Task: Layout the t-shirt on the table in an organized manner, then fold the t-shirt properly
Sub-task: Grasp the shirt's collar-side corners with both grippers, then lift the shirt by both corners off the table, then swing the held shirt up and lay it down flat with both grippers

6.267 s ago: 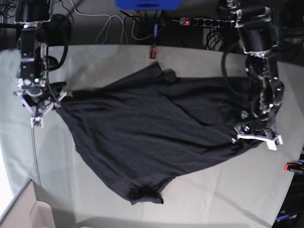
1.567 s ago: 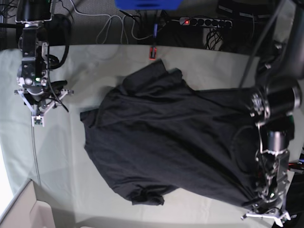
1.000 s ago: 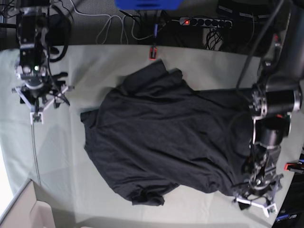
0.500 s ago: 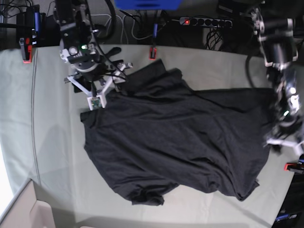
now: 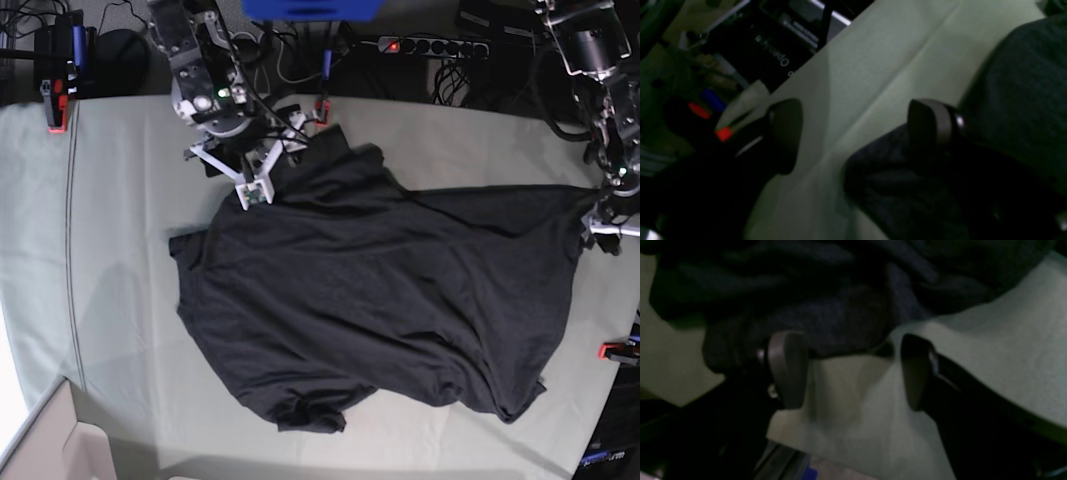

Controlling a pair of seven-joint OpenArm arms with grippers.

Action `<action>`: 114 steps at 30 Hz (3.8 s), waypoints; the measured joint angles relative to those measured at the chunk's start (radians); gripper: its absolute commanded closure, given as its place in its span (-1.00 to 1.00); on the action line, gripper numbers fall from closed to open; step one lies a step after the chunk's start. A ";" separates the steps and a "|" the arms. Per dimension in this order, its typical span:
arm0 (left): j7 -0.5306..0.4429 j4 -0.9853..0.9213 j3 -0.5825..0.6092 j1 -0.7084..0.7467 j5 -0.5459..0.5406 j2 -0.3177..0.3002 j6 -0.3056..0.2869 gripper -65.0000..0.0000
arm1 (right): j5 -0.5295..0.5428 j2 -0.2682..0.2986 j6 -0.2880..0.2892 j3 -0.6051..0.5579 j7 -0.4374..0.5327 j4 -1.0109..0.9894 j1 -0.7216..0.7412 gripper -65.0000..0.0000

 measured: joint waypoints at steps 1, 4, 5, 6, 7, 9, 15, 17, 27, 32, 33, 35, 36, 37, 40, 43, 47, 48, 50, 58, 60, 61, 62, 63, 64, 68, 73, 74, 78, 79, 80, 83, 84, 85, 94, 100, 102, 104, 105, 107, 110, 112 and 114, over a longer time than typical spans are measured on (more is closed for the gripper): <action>0.000 0.000 0.000 0.007 0.000 0.000 -0.001 -0.47 | 0.000 0.000 0.000 0.000 0.001 -0.001 0.002 -0.35; 0.000 0.000 -0.001 0.030 0.000 0.005 0.000 -0.47 | 0.000 0.000 0.000 0.000 0.006 -0.018 0.034 -0.29; 0.002 0.000 -0.003 0.034 0.001 0.013 0.001 -0.47 | 0.000 0.000 0.000 0.000 0.009 -0.031 0.047 -0.21; 0.005 0.000 -0.002 0.038 0.000 0.020 0.000 -0.46 | 0.001 0.000 0.000 0.000 0.011 -0.045 0.061 -0.07; 0.009 0.000 -0.001 0.038 0.000 0.027 0.000 -0.46 | -0.001 0.000 0.000 0.000 0.011 -0.063 0.074 0.12; 0.007 0.000 0.000 0.038 0.000 0.033 0.000 -0.46 | -0.008 -0.003 -0.001 0.000 0.016 -0.084 0.080 0.57; 0.010 -0.001 -0.002 0.071 0.000 0.046 0.000 -0.46 | 0.000 0.000 0.000 0.028 0.004 -0.011 0.026 1.00; 0.003 0.000 0.000 0.076 0.002 0.046 -0.004 -0.46 | 0.001 0.000 0.000 0.074 -0.003 0.081 -0.036 1.00; 0.007 0.020 0.008 0.134 0.000 0.097 -0.008 -0.46 | 0.003 0.029 0.000 0.221 0.002 0.322 -0.193 1.00; 0.006 0.018 0.008 0.141 0.000 0.129 -0.016 -0.46 | 0.003 0.019 0.000 0.313 0.003 0.361 -0.243 1.00; 0.008 0.020 0.006 0.142 0.000 0.127 -0.046 -0.46 | 0.004 0.019 0.000 0.325 0.006 0.362 -0.246 1.00; 0.004 0.038 0.003 0.156 0.001 0.124 -0.109 -0.46 | 0.005 0.017 0.000 0.369 0.005 0.362 -0.251 1.00; 0.006 0.047 0.003 0.160 0.003 0.125 -0.121 -0.46 | 0.002 0.018 0.000 0.391 0.004 0.362 -0.253 1.00; 0.008 0.050 0.000 0.161 0.003 0.125 -0.128 -0.46 | 0.000 0.019 0.000 0.404 0.005 0.362 -0.253 1.00; 0.007 0.059 -0.003 0.161 0.003 0.136 -0.132 -0.46 | 0.003 0.020 0.001 0.407 0.006 0.362 -0.253 1.00; 0.007 0.059 -0.002 0.160 0.003 0.145 -0.135 -0.46 | 0.004 0.019 0.001 0.419 0.005 0.361 -0.253 1.00; 0.003 0.059 -0.002 0.162 0.003 0.145 -0.135 -0.46 | 0.003 0.019 0.001 0.473 0.005 0.360 -0.253 1.00; 0.003 0.063 -0.002 0.162 0.003 0.148 -0.135 -0.46 | 0.004 0.020 0.001 0.480 0.005 0.360 -0.253 1.00; 0.015 0.104 -0.037 0.163 0.003 0.171 -0.144 -0.46 | 0.009 0.019 0.001 0.502 0.005 0.359 -0.253 1.00; 0.010 0.146 -0.061 0.147 0.003 0.195 -0.143 -0.46 | 0.003 0.024 0.004 0.523 0.005 0.359 -0.250 1.00; 0.006 0.116 -0.059 0.133 0.003 0.196 -0.147 -0.46 | 0.004 0.022 0.004 0.521 0.005 0.359 -0.251 1.00; 0.002 0.101 -0.060 0.127 0.004 0.196 -0.146 -0.46 | 0.003 0.022 0.004 0.522 0.005 0.359 -0.251 1.00; 0.001 0.082 -0.059 0.123 0.004 0.194 -0.146 -0.46 | 0.003 0.023 0.004 0.522 0.005 0.359 -0.251 1.00; 0.003 0.063 -0.058 0.119 0.004 0.194 -0.145 -0.46 | 0.003 0.023 0.004 0.522 0.006 0.359 -0.251 1.00; 0.008 0.043 -0.058 0.113 0.004 0.196 -0.145 -0.45 | 0.003 0.023 0.004 0.521 0.005 0.359 -0.251 1.00; 0.002 -0.001 -0.058 0.087 0.007 0.193 -0.143 -0.23 | 0.003 0.022 0.004 0.522 0.006 0.359 -0.253 1.00; 0.010 0.007 -0.065 0.095 0.001 0.195 -0.144 0.97 | 0.003 0.023 0.004 0.522 0.005 0.359 -0.253 1.00; 0.013 0.020 -0.080 0.098 0.005 0.199 -0.146 1.00 | 0.003 0.022 0.004 0.522 0.004 0.359 -0.251 1.00; 0.009 0.119 -0.171 0.123 0.003 0.215 -0.146 1.00 | 0.005 0.023 0.004 0.521 0.003 0.359 -0.250 1.00; 0.012 0.155 -0.185 0.135 0.002 0.221 -0.145 1.00 | 0.006 0.022 0.004 0.521 0.002 0.359 -0.249 1.00; 0.009 0.196 -0.193 0.153 0.003 0.226 -0.145 0.99 | 0.008 0.022 0.004 0.519 0.003 0.359 -0.250 1.00; 0.022 0.308 -0.198 0.201 0.001 0.230 -0.148 0.99 | 0.005 0.020 0.004 0.509 0.001 0.359 -0.251 1.00; 0.021 0.344 -0.198 0.213 0.002 0.230 -0.150 0.99 | 0.002 0.023 0.004 0.493 0.002 0.359 -0.251 1.00; 0.013 0.378 -0.198 0.222 0.004 0.229 -0.145 0.99 | 0.003 0.025 0.004 0.472 0.002 0.359 -0.251 1.00; 0.152 0.499 -0.196 0.193 0.003 0.257 -0.137 0.99 | 0.002 0.069 0.004 0.312 -0.002 0.360 -0.248 1.00; 0.400 0.506 -0.184 -0.042 0.013 0.243 -0.143 0.99 | 0.007 0.126 0.004 0.288 -0.037 0.359 -0.091 1.00; 0.512 0.505 -0.131 -0.121 0.024 0.210 -0.132 0.99 | 0.006 0.156 0.007 0.291 -0.136 0.355 0.009 1.00; 0.574 0.503 -0.057 -0.208 0.027 0.185 -0.124 0.99 | 0.008 0.178 0.020 0.287 -0.212 0.348 0.134 1.00; 0.589 0.500 -0.017 -0.256 0.021 0.175 -0.129 0.99 | 0.007 0.185 0.040 0.288 -0.229 0.342 0.202 1.00; 0.599 0.498 0.062 -0.363 0.016 0.166 -0.134 0.99 | 0.004 0.188 0.119 0.292 -0.272 0.317 0.361 1.00; 0.600 0.469 0.166 -0.523 0.031 0.163 -0.127 1.00 | 0.010 0.194 0.175 0.300 -0.293 0.242 0.597 1.00; 0.591 0.379 0.235 -0.633 0.084 0.159 -0.132 1.00 | 0.007 0.212 0.176 0.313 -0.294 0.157 0.731 1.00; 0.565 0.225 0.295 -0.759 0.129 0.163 -0.133 1.00 | -0.005 0.224 0.173 0.316 -0.277 0.040 0.873 1.00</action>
